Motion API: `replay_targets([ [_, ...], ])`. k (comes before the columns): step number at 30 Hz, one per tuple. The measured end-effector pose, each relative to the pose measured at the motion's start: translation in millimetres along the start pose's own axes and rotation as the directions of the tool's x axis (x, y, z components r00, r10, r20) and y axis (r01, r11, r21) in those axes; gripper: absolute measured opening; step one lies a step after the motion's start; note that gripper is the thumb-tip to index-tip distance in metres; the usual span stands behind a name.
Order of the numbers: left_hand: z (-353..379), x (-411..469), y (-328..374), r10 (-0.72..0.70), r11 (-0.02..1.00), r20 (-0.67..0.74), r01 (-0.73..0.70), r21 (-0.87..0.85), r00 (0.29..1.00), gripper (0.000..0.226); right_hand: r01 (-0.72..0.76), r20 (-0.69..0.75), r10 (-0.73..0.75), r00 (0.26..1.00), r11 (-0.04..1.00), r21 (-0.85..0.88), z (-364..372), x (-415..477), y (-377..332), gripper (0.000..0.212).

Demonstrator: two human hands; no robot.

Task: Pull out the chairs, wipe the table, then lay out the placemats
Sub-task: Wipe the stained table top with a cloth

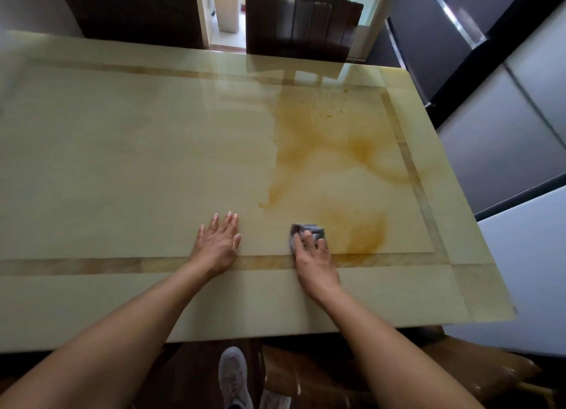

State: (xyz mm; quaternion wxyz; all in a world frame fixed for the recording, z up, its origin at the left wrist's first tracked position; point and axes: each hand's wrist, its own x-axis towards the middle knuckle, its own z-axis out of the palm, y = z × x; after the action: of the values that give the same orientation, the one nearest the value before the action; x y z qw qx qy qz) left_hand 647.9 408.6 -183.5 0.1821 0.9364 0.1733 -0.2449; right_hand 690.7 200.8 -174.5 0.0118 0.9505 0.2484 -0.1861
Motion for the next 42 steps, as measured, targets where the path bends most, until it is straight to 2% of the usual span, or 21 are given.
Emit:
replay_targets([
  [5,1,0,-3,0.022,1.000,0.007,-0.022,-0.008,1.000,0.054,-0.212,0.000,0.212,0.977,0.977,-0.027,-2,-7,55,0.063],
  [10,-1,1,-6,0.045,0.999,0.016,-0.045,-0.025,0.999,0.054,-0.275,0.021,0.276,0.961,0.960,-0.049,-7,-5,47,0.069],
  [11,0,0,-6,0.047,0.999,0.016,-0.047,-0.026,0.999,0.054,-0.260,0.003,0.260,0.965,0.964,-0.051,-6,-6,41,0.070],
  [13,0,0,-5,0.051,0.998,0.014,-0.050,-0.031,0.999,0.054,-0.142,-0.074,0.136,0.988,0.986,-0.085,2,-2,25,0.068],
  [16,-1,0,-5,0.038,0.998,-0.019,-0.039,-0.050,0.999,0.053,0.003,-0.053,-0.008,0.999,0.997,-0.082,6,0,-15,0.059],
  [20,-7,6,-7,-0.010,0.995,-0.180,-0.007,-0.095,0.984,0.052,0.312,-0.088,-0.312,0.946,0.950,-0.015,4,7,-76,0.058],
  [21,-9,8,-7,-0.014,0.993,-0.182,-0.008,-0.118,0.983,0.051,0.340,-0.093,-0.341,0.935,0.940,-0.026,6,13,-84,0.056],
  [23,-12,12,-9,-0.003,0.989,-0.165,-0.022,-0.146,0.986,0.051,0.349,0.036,-0.347,0.937,0.935,-0.066,10,22,-96,0.056],
  [28,-19,27,-14,0.013,0.989,-0.143,-0.034,-0.145,0.990,0.052,0.360,0.060,-0.358,0.932,0.932,-0.037,5,51,-94,0.058],
  [34,-23,47,-5,0.025,0.997,-0.105,-0.033,-0.071,0.994,0.055,0.168,-0.016,-0.168,0.986,0.978,0.121,-5,89,-54,0.057],
  [38,-20,53,0,0.026,1.000,-0.078,-0.026,-0.011,0.997,0.056,-0.017,-0.065,0.025,0.998,0.993,0.114,-11,92,7,0.062],
  [42,-16,51,1,0.017,0.999,-0.083,-0.014,0.034,0.996,0.058,-0.191,-0.057,0.197,0.979,0.976,0.104,-15,85,67,0.061],
])
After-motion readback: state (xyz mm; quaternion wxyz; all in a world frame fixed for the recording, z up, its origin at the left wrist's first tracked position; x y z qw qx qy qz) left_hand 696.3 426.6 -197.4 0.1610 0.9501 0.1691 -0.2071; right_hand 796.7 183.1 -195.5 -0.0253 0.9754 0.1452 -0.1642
